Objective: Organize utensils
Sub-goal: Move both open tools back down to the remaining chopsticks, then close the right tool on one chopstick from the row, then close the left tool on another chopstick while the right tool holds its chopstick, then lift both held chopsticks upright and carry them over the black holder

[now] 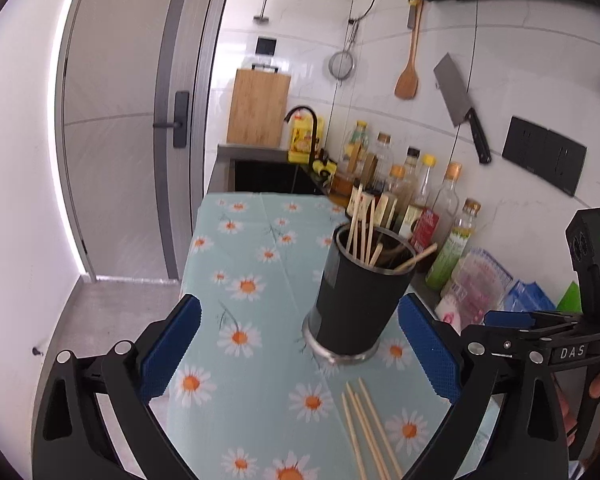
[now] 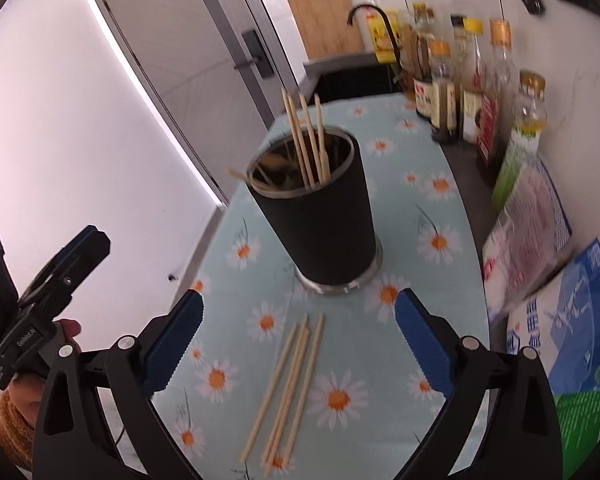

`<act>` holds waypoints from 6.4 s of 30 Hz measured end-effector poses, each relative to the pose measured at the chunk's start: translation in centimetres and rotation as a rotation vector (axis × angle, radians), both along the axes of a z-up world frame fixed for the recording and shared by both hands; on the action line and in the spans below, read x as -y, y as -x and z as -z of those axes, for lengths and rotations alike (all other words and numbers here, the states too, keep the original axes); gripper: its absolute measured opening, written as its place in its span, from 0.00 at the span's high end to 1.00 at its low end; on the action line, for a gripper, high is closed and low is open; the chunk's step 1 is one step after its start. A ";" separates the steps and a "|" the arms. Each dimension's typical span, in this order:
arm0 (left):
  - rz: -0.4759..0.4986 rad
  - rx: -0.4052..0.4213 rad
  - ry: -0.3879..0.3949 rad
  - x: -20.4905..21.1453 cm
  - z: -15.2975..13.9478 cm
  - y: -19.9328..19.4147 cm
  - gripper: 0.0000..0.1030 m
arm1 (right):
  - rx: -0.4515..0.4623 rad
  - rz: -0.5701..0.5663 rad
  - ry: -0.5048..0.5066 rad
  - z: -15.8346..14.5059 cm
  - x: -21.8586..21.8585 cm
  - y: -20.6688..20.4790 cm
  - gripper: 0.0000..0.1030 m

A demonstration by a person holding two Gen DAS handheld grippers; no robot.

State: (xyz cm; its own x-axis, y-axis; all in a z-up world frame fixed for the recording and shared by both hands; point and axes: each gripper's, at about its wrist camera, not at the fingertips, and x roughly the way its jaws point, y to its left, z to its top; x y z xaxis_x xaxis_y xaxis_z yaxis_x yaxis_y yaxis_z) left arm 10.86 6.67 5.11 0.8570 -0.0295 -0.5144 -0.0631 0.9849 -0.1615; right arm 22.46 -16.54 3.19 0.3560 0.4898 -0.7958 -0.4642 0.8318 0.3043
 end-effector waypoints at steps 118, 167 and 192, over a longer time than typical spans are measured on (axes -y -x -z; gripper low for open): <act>0.047 -0.983 -0.019 11.1 16.4 -8.2 0.96 | -0.538 -0.138 0.148 10.0 0.1 -3.4 0.94; 0.192 -0.231 0.074 3.9 -1.9 -6.1 0.96 | -0.075 -0.106 -0.265 -2.1 -2.1 -3.1 0.94; 0.206 0.203 0.114 2.6 -8.1 -12.0 0.96 | 0.391 -0.089 -0.297 -10.5 -3.1 -9.3 0.94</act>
